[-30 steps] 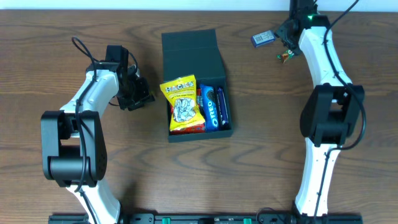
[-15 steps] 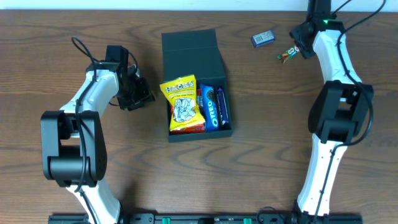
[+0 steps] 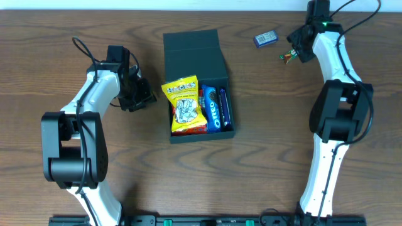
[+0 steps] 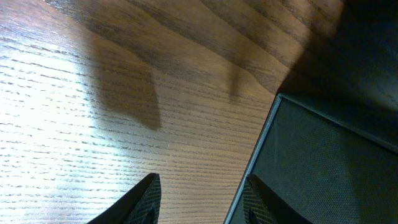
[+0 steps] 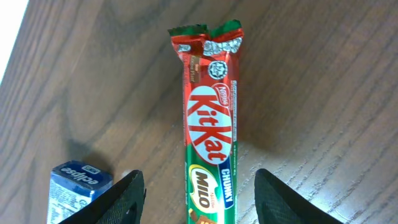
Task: Pack container
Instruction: 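Reach the right gripper to the red KitKat Milo bar and grasp it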
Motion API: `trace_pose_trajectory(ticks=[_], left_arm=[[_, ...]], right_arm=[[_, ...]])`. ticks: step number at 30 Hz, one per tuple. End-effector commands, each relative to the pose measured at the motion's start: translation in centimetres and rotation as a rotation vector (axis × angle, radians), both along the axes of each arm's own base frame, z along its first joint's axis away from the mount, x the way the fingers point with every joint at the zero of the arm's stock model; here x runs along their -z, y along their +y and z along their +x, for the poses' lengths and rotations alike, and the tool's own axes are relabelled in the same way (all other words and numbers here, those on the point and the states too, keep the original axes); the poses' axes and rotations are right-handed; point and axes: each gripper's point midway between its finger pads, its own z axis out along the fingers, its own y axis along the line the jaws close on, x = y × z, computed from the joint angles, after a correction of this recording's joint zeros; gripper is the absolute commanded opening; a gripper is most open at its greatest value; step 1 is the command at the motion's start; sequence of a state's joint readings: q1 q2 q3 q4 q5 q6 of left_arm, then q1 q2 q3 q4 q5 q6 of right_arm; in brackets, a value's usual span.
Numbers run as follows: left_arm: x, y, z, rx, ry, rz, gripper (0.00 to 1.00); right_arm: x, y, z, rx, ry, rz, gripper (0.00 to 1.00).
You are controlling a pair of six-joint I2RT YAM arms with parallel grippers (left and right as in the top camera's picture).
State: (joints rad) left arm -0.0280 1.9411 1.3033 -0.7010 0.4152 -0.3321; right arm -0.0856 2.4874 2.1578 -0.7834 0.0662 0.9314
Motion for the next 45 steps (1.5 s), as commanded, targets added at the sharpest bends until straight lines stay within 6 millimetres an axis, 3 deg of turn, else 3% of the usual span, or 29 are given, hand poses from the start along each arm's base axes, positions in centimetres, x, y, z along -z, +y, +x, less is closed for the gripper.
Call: trace_pose_trajectory(ticks=[1, 11, 19, 27, 32, 37, 45], left_arm=[[-0.4, 0.2, 0.2, 0.012, -0.018, 0.009, 0.44], [-0.4, 0.2, 0.1, 0.012, -0.015, 0.009, 0.44], [-0.4, 0.2, 0.1, 0.012, -0.015, 0.009, 0.45], [-0.4, 0.2, 0.0, 0.013, -0.012, 0.009, 0.45], [-0.4, 0.2, 0.0, 0.013, -0.010, 0.009, 0.45], [-0.3, 0.3, -0.4, 0.014, 0.005, 0.009, 0.45], [-0.3, 0.3, -0.9, 0.017, 0.025, 0.010, 0.45]], right_arm=[[1.2, -0.1, -0.3, 0.009, 0.027, 0.001, 0.57], [3.8, 0.4, -1.0, 0.005, 0.076, 0.066, 0.54], [4.5, -0.2, -1.2, 0.001, 0.087, 0.071, 0.49], [3.1, -1.5, 0.0, -0.026, 0.042, 0.063, 0.48], [2.8, -1.1, 0.9, -0.069, 0.023, 0.093, 0.48], [4.5, -0.6, 0.0, -0.113, 0.104, 0.100, 0.48], [5.3, -0.7, -2.2, -0.128, 0.202, 0.083, 0.43]])
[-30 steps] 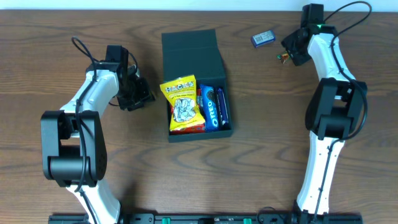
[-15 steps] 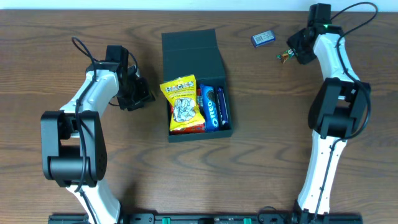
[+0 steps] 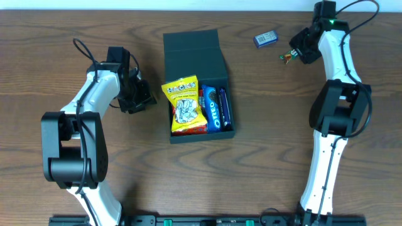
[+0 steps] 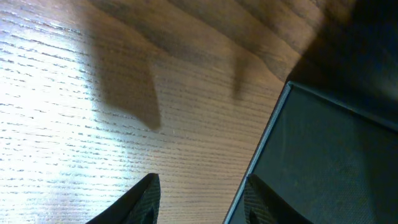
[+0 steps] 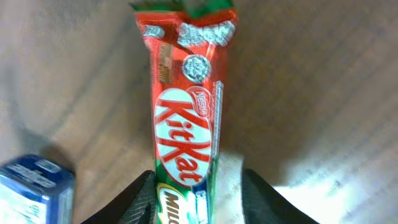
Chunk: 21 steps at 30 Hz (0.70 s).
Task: Pack container
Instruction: 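Reach the right gripper to the red KitKat Milo bar and grasp it, then carry the KitKat bar into the box, release it, withdraw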
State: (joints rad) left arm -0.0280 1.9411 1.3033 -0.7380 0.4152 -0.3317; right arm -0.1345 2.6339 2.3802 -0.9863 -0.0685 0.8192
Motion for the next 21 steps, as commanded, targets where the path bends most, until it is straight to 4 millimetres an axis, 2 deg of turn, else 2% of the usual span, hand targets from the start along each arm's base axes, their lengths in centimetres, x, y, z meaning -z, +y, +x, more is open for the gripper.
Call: trace_pose_trajectory(ticks=[1, 6, 12, 21], left_arm=[[-0.4, 0.2, -0.1, 0.018, -0.011, 0.009, 0.45], [-0.4, 0.2, -0.1, 0.034, -0.018, 0.011, 0.45], [-0.4, 0.2, -0.1, 0.035, -0.015, 0.011, 0.45], [-0.4, 0.2, -0.1, 0.041, -0.017, 0.011, 0.45]], right_arm=[[2.9, -0.4, -1.9, -0.041, 0.100, -0.029, 0.43], [3.1, -0.6, -3.2, -0.066, 0.158, -0.053, 0.43], [3.4, -0.7, -4.6, -0.083, 0.214, -0.059, 0.31], [3.4, -0.6, -5.1, -0.128, 0.234, -0.072, 0.25]])
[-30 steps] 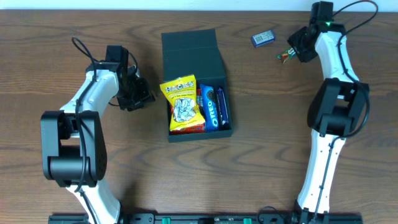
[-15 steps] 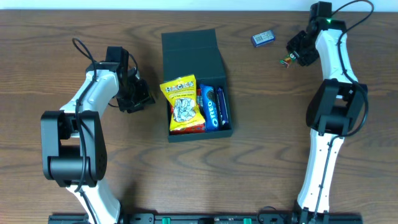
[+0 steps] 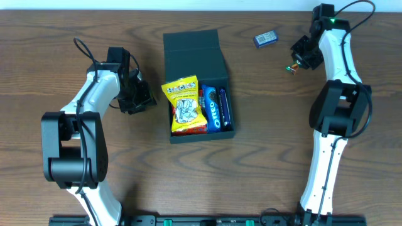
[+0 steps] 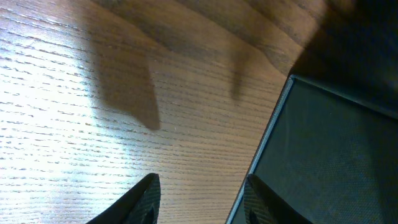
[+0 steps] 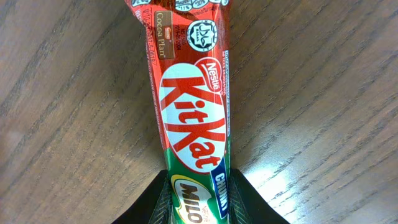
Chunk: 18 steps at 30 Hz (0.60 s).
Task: Pack container
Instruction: 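Carry the KitKat bar into the box, release it, withdraw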
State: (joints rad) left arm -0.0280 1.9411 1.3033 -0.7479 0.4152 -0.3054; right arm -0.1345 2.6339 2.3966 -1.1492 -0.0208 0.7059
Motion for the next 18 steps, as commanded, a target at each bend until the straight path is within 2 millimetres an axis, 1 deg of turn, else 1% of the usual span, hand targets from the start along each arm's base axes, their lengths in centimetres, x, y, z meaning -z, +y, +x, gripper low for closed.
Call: trace_pose_trajectory(ticks=[1, 3, 6, 8, 11, 13, 15, 16, 18], left_arm=[[-0.4, 0.2, 0.1, 0.017, -0.018, 0.009, 0.45], [-0.4, 0.2, 0.1, 0.016, -0.018, 0.009, 0.45], [-0.4, 0.2, 0.1, 0.016, -0.018, 0.008, 0.45], [-0.4, 0.2, 0.1, 0.016, -0.018, 0.008, 0.45], [-0.4, 0.2, 0.1, 0.016, -0.018, 0.008, 0.45], [-0.4, 0.2, 0.1, 0.016, -0.019, 0.008, 0.45], [-0.4, 0.2, 0.1, 0.016, -0.019, 0.008, 0.45], [-0.4, 0.2, 0.1, 0.016, -0.019, 0.008, 0.45], [-0.4, 0.2, 0.1, 0.016, -0.019, 0.008, 0.45]], right_arm=[[2.8, -0.3, -1.5, -0.039, 0.084, -0.019, 0.25], [2.4, -0.1, -1.4, -0.060, 0.081, -0.023, 0.25], [0.9, -0.2, -0.7, -0.095, 0.056, -0.040, 0.24], [-1.0, -0.2, 0.1, -0.135, 0.022, -0.065, 0.20], [-3.5, 0.3, 1.2, -0.202, -0.029, -0.090, 0.19], [-5.4, 1.0, 1.8, -0.265, -0.065, -0.108, 0.18], [-7.3, 2.1, 2.2, -0.333, -0.095, -0.126, 0.18], [-8.0, 2.8, 2.2, -0.364, -0.105, -0.133, 0.18], [-9.8, 4.8, 2.1, -0.443, -0.123, -0.141, 0.18]])
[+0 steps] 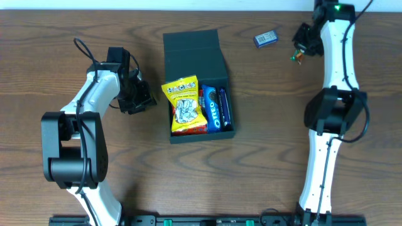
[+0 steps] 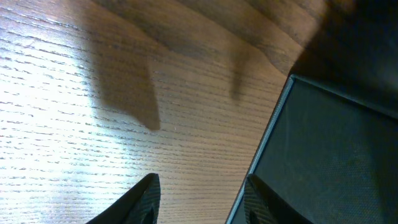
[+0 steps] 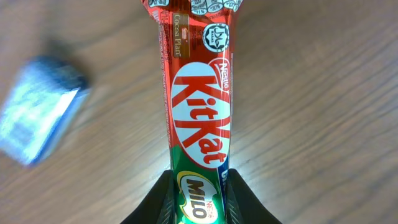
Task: Pack container
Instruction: 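Carry the KitKat bar into the box, release it, withdraw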
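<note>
A dark box [image 1: 198, 94] lies open at the table's middle, its lid [image 1: 192, 51] flat behind it; inside are a yellow snack bag [image 1: 184, 104] and a blue Oreo pack [image 1: 215, 108]. My right gripper [image 1: 301, 43] at the far right back is shut on a red and green KitKat bar [image 3: 198, 118], held above the wood. My left gripper [image 2: 198, 202] stands open low over the table, just left of the box wall [image 2: 323, 155], nothing between its fingers.
A small blue gum pack [image 1: 266, 39] lies on the table at the back, left of the right gripper; it shows blurred as the gum pack [image 3: 38, 111] in the right wrist view. The table's back edge runs just behind the right arm.
My right gripper, still shut on the KitKat bar, has moved toward the back and higher; the blue gum pack has come back into its wrist view. The left arm has not moved.
My right gripper stood open astride the KitKat bar lying on the table beside the gum pack. It then sat lower with narrower jaws around the bar, then was shut on it, and now holds it off the wood. The left gripper stayed open beside the box.
</note>
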Motion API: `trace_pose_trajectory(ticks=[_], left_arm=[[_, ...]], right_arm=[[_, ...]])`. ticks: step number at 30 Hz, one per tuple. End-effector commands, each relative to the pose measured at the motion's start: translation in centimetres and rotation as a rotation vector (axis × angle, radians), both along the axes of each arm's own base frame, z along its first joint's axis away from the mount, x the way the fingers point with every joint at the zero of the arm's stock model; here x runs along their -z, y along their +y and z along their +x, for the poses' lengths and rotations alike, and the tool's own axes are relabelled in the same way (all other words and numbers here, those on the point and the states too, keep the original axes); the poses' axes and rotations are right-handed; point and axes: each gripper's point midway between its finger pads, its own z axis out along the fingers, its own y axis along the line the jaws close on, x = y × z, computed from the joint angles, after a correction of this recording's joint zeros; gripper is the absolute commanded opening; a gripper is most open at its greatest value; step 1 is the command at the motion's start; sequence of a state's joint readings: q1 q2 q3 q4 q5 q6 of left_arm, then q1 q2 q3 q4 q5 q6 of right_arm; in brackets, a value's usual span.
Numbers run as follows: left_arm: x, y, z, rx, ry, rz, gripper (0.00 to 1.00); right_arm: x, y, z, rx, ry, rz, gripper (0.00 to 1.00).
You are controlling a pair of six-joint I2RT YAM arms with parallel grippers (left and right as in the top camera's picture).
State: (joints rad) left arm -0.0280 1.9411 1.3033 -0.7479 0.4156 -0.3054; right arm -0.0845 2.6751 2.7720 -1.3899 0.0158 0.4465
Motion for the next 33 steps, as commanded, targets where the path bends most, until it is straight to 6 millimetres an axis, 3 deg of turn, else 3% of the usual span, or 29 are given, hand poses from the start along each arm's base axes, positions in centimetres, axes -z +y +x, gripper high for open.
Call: trace_pose_trajectory(ticks=[1, 5, 11, 15, 17, 20, 23, 25, 29, 33], left_arm=[[-0.4, 0.2, 0.1, 0.016, -0.019, 0.009, 0.45], [-0.4, 0.2, 0.3, 0.016, -0.026, 0.009, 0.45], [-0.5, 0.2, 0.7, 0.016, -0.043, 0.008, 0.45], [-0.5, 0.2, 0.7, 0.017, -0.043, 0.009, 0.44], [-0.5, 0.2, 0.7, 0.027, -0.046, 0.009, 0.44], [-0.5, 0.2, 0.7, 0.034, -0.048, 0.010, 0.44], [-0.5, 0.2, 0.8, 0.033, -0.053, 0.008, 0.44], [-0.5, 0.2, 0.8, 0.033, -0.054, 0.006, 0.44], [-0.5, 0.2, 0.9, 0.032, -0.060, 0.006, 0.44], [-0.6, 0.1, 1.4, 0.018, -0.072, 0.004, 0.44]], right_arm=[[-3.0, 4.5, 0.2, -0.207, -0.040, -0.044, 0.18], [-5.6, 11.9, -2.8, -0.419, -0.006, -0.060, 0.17], [-5.9, 22.9, -6.9, -0.658, 0.033, 0.054, 0.17], [-6.0, 27.2, -8.7, -0.755, 0.033, 0.046, 0.14], [-6.6, 28.2, -9.3, -0.799, 0.019, 0.041, 0.07], [-9.3, 28.3, -9.7, -0.812, -0.033, 0.025, 0.01], [-12.2, 26.8, -10.8, -0.823, -0.048, -0.018, 0.02], [-12.7, 25.2, -12.4, -0.811, 0.004, -0.065, 0.02], [-12.0, 23.6, -17.2, -0.819, 0.146, -0.084, 0.02], [-9.5, 25.5, -18.7, -0.859, 0.144, -0.033, 0.01]])
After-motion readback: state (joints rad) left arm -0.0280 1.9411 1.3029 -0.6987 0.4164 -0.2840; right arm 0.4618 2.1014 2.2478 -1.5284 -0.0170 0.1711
